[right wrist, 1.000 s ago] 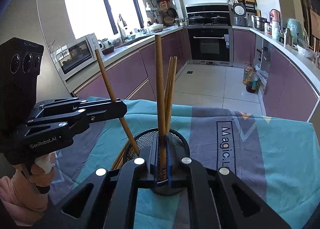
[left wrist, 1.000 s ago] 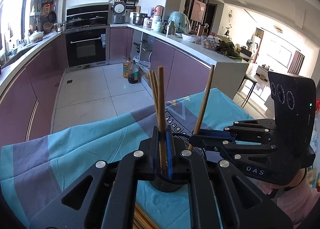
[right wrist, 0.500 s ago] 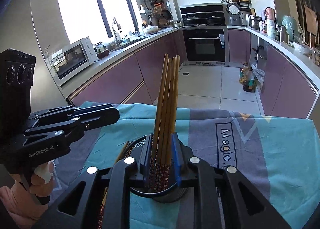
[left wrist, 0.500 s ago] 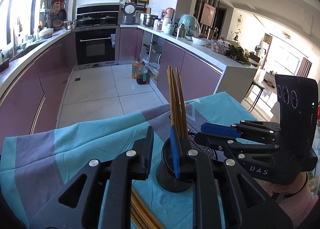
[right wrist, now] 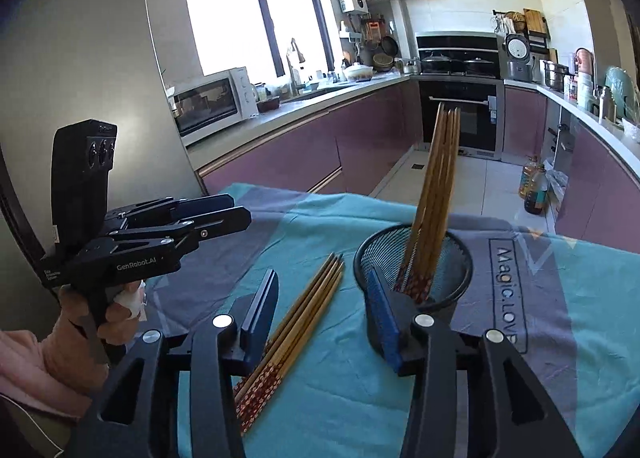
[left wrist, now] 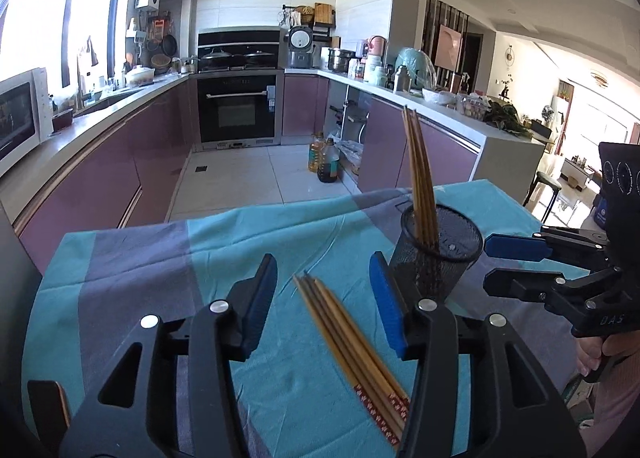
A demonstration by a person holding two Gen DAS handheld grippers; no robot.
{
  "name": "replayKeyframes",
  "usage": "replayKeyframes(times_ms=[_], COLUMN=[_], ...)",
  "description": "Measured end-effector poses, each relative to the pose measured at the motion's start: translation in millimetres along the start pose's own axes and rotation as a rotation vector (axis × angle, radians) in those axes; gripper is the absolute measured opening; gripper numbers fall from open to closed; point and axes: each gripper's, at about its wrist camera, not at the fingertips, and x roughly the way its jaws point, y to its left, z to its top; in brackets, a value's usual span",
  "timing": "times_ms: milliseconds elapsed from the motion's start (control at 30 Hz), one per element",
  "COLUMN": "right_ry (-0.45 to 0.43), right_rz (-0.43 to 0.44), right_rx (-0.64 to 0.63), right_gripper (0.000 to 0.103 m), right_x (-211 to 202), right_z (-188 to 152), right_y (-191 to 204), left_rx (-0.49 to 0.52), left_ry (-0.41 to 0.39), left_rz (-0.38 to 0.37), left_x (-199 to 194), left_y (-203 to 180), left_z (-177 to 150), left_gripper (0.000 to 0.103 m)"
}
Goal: Organize utensils
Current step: 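Open both tools to release the chopsticks and withdraw from the cup, then move both open tools over the remaining chopsticks on the cloth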
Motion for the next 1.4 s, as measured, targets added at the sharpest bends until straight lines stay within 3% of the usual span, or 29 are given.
replayKeyframes(times_ms=[167, 333, 500, 1400], right_ry=[0.114, 0.196, 0.236, 0.229], right_rz=[0.033, 0.030, 0.022, -0.076], right_rx=[0.035, 0.054, 0.046, 0.105], right_gripper=[0.044, 0.038, 0.033, 0.029], right_x=[37.4, 69.4, 86.1, 94.7], right_z=[-22.8, -34.5, -40.1, -40.8], right_y=[5.6, 10.6, 18.5, 2.4], left_rx=[-0.006, -0.029, -0.037, 0.000], left_ry=[0.089, 0.150, 0.183, 0.306], left_rz=[0.016, 0.022, 0.022, -0.009], left_x=[7.7, 17.4, 27.4, 70.4], left_y=[7.5, 15.8, 10.4, -15.2], left_z=[-37.6, -65.1, -65.3, -72.7], left_gripper=[0.048, 0.048, 0.048, 0.045])
